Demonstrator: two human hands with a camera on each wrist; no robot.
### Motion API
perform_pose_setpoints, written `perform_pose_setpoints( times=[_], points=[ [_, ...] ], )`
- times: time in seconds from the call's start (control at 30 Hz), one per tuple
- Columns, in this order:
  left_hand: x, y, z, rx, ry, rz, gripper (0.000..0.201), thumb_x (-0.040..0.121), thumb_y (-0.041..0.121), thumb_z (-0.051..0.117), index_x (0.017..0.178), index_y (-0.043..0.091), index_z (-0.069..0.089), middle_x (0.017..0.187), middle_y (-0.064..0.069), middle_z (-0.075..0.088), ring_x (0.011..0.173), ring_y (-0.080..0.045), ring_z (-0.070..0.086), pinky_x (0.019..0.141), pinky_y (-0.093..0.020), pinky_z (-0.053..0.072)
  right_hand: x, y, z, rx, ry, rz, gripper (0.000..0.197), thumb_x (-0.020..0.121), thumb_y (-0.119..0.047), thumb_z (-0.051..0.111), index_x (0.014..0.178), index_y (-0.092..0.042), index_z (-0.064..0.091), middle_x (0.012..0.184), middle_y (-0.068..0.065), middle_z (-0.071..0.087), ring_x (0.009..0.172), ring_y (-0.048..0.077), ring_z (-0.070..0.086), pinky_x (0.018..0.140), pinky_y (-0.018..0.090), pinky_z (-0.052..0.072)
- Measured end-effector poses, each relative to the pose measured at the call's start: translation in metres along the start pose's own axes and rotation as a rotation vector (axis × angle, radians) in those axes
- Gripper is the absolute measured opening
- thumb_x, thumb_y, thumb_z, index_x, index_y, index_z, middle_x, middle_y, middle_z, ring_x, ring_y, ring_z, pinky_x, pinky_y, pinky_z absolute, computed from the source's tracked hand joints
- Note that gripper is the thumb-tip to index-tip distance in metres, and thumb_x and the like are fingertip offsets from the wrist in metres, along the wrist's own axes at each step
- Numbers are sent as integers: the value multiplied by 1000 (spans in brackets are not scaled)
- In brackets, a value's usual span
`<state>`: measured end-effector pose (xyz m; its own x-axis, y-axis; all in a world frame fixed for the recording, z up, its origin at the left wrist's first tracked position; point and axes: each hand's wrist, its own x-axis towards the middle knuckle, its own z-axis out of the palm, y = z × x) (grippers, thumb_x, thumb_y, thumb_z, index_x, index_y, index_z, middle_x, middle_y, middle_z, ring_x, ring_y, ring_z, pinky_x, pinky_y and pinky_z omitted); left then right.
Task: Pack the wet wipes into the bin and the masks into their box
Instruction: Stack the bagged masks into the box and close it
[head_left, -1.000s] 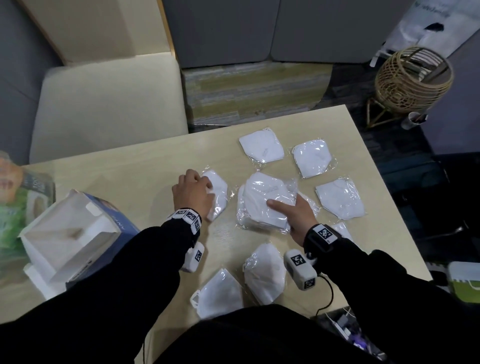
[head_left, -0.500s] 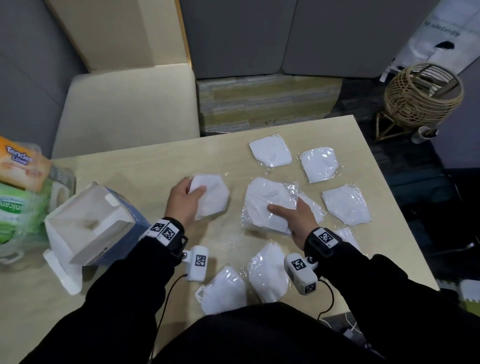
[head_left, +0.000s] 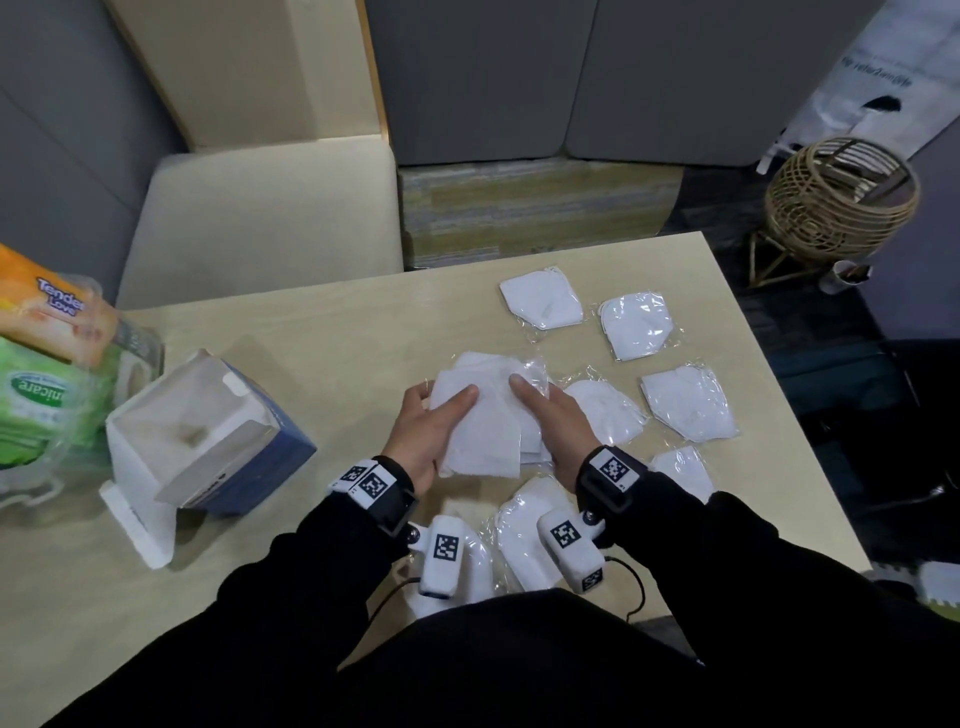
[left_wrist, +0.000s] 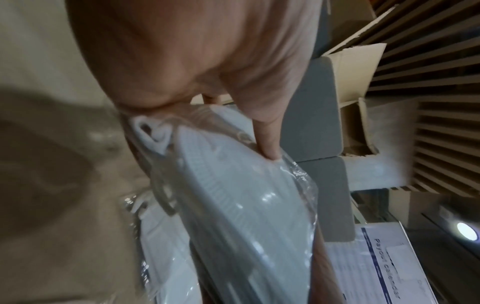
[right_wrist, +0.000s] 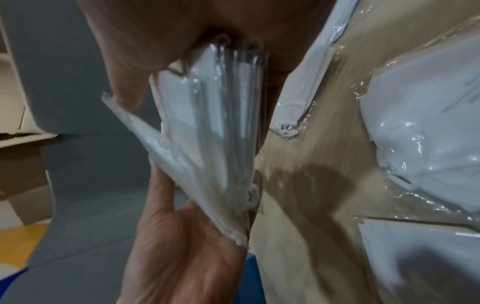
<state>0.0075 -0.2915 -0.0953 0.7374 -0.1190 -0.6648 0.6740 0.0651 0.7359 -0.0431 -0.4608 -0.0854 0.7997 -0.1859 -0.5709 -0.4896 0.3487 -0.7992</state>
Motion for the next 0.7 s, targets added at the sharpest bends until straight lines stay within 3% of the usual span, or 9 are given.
perform_pose_setpoints(
  times=[0.07, 0.17, 0.23, 0.3, 0.37, 0.47, 0.53, 0.6, 0.7],
  points=[
    [0, -3, -2, -42, -37, -48, 66, 79, 39, 88, 131, 12, 58, 116, -11, 75, 104, -31, 75, 88, -53, 61, -1, 3, 6, -20, -26, -3, 30, 100, -43, 61, 116, -20, 72, 110, 2, 79, 108, 24, 74, 90, 39, 59],
    [-1, 2, -6, -50, -75, -39, 50, 85, 35, 83, 123, 6, 69, 112, -14, 78, 105, -34, 75, 93, -51, 60, -2, 6, 13, -20, -85, 35, 35, 103, -51, 51, 107, -25, 73, 98, -4, 81, 92, 14, 77, 73, 31, 59],
    [-2, 9, -8, -52, -61, 16, 44, 87, 30, 81, 122, 7, 69, 111, -13, 78, 107, -35, 74, 88, -46, 62, 1, 5, 17, -51, -137, 16, 35, 99, -49, 59, 118, -21, 70, 105, -1, 80, 96, 14, 77, 82, 34, 60],
    [-2, 15, -12, -28, -49, 109, 38, 91, 24, 78, 125, 11, 65, 110, -10, 78, 103, -31, 75, 76, -40, 63, 5, 4, 20, -203, -221, -108, 44, 90, -25, 78, 130, -16, 61, 115, 4, 76, 105, 15, 74, 88, 30, 58],
    [-3, 22, -17, 4, -88, 184, 37, 95, 15, 73, 127, 13, 54, 102, -5, 75, 88, -20, 77, 64, -34, 61, 17, 5, 22, -349, -228, -221, 62, 78, 0, 85, 130, -20, 56, 112, -2, 73, 101, 8, 70, 82, 21, 56],
    [3, 26, -29, 126, -183, 282, 55, 90, 3, 76, 131, 20, 42, 104, -2, 71, 89, -16, 73, 69, -31, 62, 37, 7, 29, -440, -148, -316, 67, 67, -6, 89, 121, -30, 58, 111, -9, 70, 102, 8, 67, 84, 27, 55],
    [13, 22, -42, 288, -179, 343, 76, 80, 7, 87, 135, 27, 39, 117, -2, 66, 103, -15, 69, 81, -30, 61, 48, 12, 32, -522, -101, -332, 68, 61, -21, 93, 120, -29, 60, 113, -9, 72, 105, 8, 68, 89, 34, 55],
    [22, 13, -52, 463, -121, 372, 90, 69, 16, 96, 135, 41, 38, 120, 1, 64, 107, -16, 67, 89, -33, 60, 55, 20, 32, -588, -82, -323, 79, 57, -26, 95, 125, -29, 55, 115, -12, 67, 104, -1, 64, 89, 29, 53],
    [26, -8, -57, 544, -50, 372, 102, 61, 20, 99, 136, 52, 38, 125, 0, 63, 107, -21, 66, 89, -34, 59, 59, 39, 29, -548, -110, -266, 98, 61, 2, 94, 138, -26, 40, 123, -7, 58, 100, -7, 62, 75, 13, 51]
  ],
)
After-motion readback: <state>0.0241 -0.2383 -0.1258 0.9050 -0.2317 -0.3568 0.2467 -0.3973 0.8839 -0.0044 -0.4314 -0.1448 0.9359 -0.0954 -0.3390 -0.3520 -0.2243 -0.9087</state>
